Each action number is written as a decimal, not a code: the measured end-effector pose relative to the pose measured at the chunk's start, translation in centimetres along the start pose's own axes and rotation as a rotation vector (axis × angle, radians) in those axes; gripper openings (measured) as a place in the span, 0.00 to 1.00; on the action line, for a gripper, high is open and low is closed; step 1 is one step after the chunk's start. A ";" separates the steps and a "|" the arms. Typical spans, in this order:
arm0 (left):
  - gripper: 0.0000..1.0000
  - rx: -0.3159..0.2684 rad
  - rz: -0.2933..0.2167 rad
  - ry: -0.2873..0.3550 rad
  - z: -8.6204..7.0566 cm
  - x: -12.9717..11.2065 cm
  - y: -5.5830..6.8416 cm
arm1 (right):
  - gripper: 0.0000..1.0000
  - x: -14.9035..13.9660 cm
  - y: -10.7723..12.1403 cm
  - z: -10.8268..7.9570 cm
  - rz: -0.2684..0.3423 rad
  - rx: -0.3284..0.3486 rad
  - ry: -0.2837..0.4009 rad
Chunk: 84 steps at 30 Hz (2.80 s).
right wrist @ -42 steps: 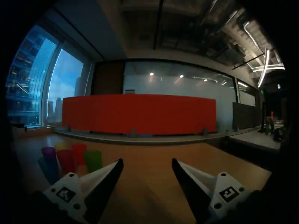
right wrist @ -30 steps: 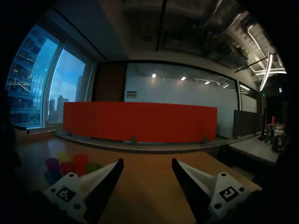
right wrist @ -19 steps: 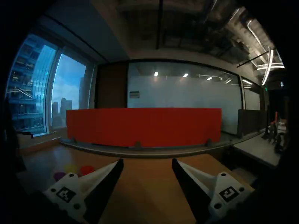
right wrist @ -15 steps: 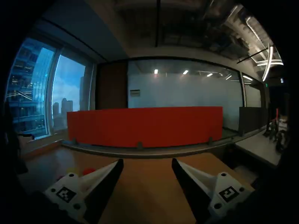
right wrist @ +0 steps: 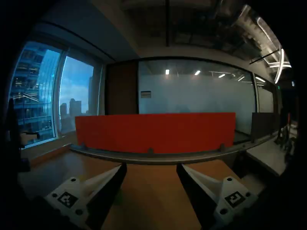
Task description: Pour water
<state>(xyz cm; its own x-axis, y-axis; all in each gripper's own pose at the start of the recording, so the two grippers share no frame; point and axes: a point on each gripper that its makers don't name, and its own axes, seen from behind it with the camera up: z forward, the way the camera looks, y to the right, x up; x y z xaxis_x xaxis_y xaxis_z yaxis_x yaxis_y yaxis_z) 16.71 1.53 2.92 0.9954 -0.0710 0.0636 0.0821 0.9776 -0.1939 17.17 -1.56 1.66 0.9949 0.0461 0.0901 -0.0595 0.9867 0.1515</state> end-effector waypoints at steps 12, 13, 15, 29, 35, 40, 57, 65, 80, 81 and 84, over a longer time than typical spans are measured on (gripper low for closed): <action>0.91 -0.216 0.019 0.015 -1.2 1.2 4.8 | 1.00 1.5 -4.8 -1.2 -0.019 0.252 0.015; 0.91 -0.231 0.021 0.016 -1.3 1.3 5.1 | 1.00 1.6 -5.2 -1.4 -0.021 0.272 0.017; 0.91 -0.263 0.022 0.016 -1.6 1.3 5.7 | 1.00 1.8 -5.9 -1.7 -0.026 0.313 0.021; 0.91 -0.409 0.003 -0.034 -2.3 -0.6 8.2 | 1.00 1.5 -8.4 -2.7 -0.053 0.432 -0.024; 0.91 -0.458 0.037 -0.080 -2.7 -3.0 9.2 | 1.00 0.5 -8.6 -2.8 -0.087 0.451 -0.067; 0.91 -0.486 0.063 -0.106 -2.8 -4.4 9.9 | 1.00 -0.2 -8.7 -2.7 -0.110 0.457 -0.089; 0.91 -0.559 0.132 -0.204 -2.1 -10.9 11.7 | 1.00 -4.6 -8.5 -1.4 -0.159 0.447 -0.173; 0.91 -0.599 0.177 -0.262 -1.7 -14.9 13.3 | 1.00 -6.2 -8.3 -0.7 -0.179 0.442 -0.191; 0.91 -0.669 0.228 -0.382 -1.0 -21.8 16.5 | 1.00 -8.5 -7.6 0.8 -0.187 0.432 -0.222; 0.91 -0.671 0.232 -0.391 -0.9 -22.3 16.6 | 1.00 -8.7 -7.6 0.9 -0.187 0.433 -0.224; 0.91 -0.676 0.243 -0.417 -0.6 -23.7 17.1 | 1.00 -9.1 -7.6 1.2 -0.189 0.432 -0.229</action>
<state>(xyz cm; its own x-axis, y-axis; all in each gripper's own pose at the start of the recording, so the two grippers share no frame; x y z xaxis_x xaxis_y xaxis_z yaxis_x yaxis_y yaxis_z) -5.43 19.78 -2.44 0.9006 0.3360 0.2758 0.0108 0.6170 -0.7869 8.52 -9.67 0.86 0.9509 -0.2093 0.2279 0.0425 0.8178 0.5739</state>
